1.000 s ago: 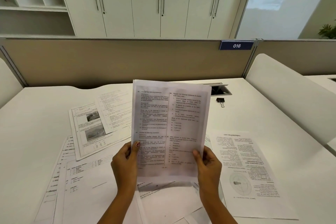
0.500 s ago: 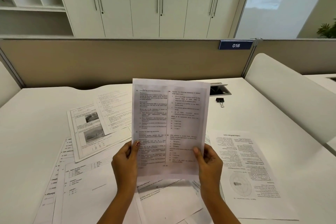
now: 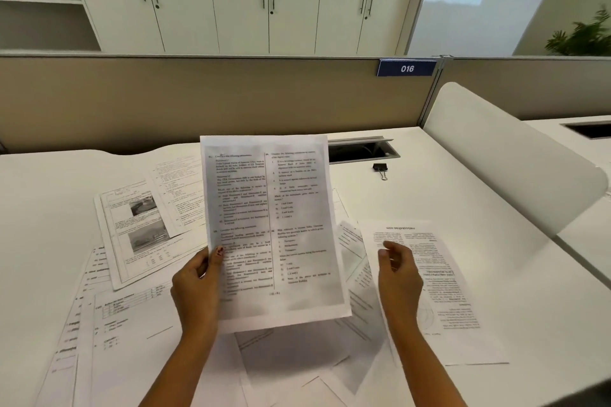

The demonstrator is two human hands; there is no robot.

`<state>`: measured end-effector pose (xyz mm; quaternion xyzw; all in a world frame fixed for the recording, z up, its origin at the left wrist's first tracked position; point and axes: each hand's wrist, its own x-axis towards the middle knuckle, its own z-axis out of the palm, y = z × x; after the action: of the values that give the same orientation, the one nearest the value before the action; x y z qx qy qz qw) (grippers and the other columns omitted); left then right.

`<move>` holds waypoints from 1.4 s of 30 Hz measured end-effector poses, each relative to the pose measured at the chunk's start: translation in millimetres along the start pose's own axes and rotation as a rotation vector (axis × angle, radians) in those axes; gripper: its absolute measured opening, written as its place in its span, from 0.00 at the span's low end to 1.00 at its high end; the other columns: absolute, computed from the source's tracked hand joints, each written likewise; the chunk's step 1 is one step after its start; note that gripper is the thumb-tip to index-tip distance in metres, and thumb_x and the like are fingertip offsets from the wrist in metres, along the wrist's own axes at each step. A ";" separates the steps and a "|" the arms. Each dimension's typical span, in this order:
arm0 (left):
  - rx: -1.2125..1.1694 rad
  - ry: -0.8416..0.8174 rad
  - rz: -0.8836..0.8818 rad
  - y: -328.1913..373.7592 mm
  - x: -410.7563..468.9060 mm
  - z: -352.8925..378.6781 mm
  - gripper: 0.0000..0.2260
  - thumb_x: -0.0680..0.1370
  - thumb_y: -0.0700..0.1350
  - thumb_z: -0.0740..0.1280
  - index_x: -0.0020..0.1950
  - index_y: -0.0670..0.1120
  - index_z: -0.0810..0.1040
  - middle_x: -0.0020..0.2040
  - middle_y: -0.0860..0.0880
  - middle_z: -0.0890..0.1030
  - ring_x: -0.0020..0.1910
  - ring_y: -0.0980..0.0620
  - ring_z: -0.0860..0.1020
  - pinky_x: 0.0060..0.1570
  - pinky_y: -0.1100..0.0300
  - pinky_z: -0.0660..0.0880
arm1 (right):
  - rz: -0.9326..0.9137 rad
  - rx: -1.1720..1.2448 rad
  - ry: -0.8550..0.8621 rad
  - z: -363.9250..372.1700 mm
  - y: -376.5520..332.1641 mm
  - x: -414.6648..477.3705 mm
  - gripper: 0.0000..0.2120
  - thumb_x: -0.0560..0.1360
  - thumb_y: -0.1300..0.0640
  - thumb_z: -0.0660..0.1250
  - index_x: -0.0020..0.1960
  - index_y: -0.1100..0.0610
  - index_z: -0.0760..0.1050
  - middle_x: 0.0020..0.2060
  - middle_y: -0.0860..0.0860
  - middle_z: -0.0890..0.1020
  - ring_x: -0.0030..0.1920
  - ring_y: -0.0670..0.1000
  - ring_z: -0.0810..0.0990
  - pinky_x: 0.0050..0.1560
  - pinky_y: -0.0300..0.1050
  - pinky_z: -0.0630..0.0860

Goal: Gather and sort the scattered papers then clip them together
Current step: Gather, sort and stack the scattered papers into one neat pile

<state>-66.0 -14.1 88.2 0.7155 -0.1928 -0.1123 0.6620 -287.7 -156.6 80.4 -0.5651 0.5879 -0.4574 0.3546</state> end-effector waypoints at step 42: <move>0.567 -0.251 0.965 76.2 37.8 -21.5 0.15 0.75 0.54 0.62 0.48 0.47 0.84 0.68 0.45 0.70 0.69 0.46 0.65 0.66 0.46 0.63 | -1.127 -0.607 -0.459 -20.7 -147.7 59.5 0.07 0.71 0.54 0.72 0.41 0.58 0.82 0.35 0.54 0.83 0.35 0.55 0.82 0.37 0.48 0.81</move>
<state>-32.7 -14.4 169.3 0.6772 -0.5974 0.1748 0.3924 -263.3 -204.2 231.8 -0.9425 0.2156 -0.2554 0.0035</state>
